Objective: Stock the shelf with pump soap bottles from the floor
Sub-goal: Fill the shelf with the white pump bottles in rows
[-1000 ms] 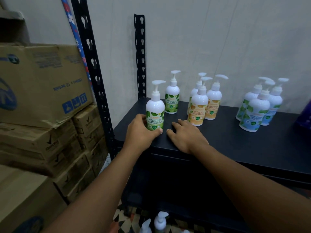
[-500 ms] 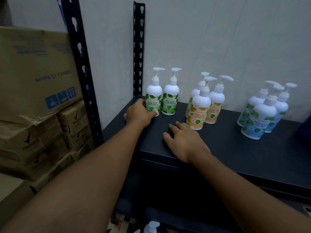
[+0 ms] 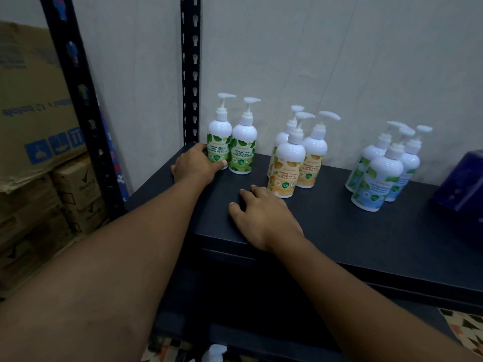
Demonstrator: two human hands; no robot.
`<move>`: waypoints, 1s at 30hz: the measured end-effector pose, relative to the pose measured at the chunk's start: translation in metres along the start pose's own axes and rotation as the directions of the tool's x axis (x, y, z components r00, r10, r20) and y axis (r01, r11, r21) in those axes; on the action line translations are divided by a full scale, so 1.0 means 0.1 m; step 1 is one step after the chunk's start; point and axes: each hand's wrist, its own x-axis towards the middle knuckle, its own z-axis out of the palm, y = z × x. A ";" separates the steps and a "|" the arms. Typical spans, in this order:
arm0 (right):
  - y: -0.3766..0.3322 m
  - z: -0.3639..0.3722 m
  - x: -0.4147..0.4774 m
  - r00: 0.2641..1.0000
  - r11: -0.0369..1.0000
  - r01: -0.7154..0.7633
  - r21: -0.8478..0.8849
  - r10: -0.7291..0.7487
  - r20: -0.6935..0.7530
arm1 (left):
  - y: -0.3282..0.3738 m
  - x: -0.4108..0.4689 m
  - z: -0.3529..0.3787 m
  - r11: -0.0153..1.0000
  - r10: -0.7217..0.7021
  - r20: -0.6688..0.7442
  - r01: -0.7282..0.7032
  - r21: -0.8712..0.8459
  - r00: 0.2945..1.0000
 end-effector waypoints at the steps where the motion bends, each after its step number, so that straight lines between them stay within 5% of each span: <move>1: 0.01 0.00 0.01 1.000 1.000 -0.001 0.000 0.001 0.000 | 0.00 0.00 0.00 1.000 -0.001 0.002 0.001 0.003 1.000; 11: 0.00 -0.01 -0.02 0.997 0.999 -0.003 0.045 0.006 -0.072 | -0.02 -0.18 -0.07 0.999 -0.038 -0.009 0.038 -0.036 0.999; 19: -0.04 -0.08 -0.32 0.931 0.996 0.029 -0.081 -0.056 -0.360 | 0.04 -1.28 -0.41 0.992 0.126 0.044 -0.126 -0.023 0.991; 23: 0.05 -0.06 -0.77 0.956 0.994 0.109 0.028 -0.097 -0.276 | 0.08 -1.97 -0.57 0.982 0.189 0.059 -0.188 -0.032 0.980; 26: 0.33 -0.02 -1.36 0.925 0.968 0.205 0.147 -0.142 -0.352 | 0.19 -2.58 -0.59 0.967 0.239 0.043 -0.234 -0.101 0.970; 30: 1.01 0.12 -2.24 0.909 0.951 0.138 0.278 -0.010 -0.417 | 0.38 -3.34 -0.34 0.944 0.304 0.181 -0.270 -0.189 0.935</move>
